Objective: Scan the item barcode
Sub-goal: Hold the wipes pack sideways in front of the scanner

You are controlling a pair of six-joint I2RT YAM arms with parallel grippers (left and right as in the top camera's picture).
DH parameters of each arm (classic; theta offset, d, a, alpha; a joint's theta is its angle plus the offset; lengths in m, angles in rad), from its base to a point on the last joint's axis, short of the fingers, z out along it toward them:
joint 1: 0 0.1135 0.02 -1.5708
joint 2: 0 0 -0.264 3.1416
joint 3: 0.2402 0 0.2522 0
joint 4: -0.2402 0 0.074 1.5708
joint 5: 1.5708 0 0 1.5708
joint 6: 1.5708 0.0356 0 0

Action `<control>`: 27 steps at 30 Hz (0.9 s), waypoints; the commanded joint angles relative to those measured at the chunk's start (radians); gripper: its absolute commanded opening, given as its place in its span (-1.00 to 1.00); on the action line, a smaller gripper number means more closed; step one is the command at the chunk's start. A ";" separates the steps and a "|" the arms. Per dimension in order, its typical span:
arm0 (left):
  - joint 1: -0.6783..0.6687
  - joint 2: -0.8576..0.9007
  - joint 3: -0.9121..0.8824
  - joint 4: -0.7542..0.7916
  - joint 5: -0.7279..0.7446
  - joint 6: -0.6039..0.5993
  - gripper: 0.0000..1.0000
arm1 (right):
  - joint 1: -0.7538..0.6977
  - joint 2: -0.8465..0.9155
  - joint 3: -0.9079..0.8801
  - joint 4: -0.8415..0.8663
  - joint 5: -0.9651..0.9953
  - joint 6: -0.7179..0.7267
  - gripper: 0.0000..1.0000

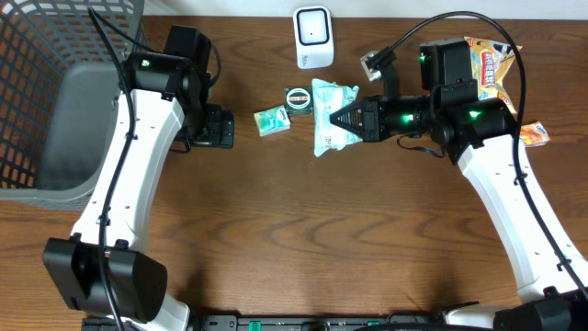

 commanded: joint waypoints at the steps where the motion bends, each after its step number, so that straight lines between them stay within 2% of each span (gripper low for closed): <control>1: 0.003 0.003 -0.003 0.000 -0.016 -0.009 0.96 | 0.011 0.000 -0.003 -0.002 0.013 0.008 -0.97; 27: 0.003 0.003 -0.003 0.000 -0.016 -0.009 0.96 | 0.011 0.001 -0.003 -0.027 0.013 0.007 -0.97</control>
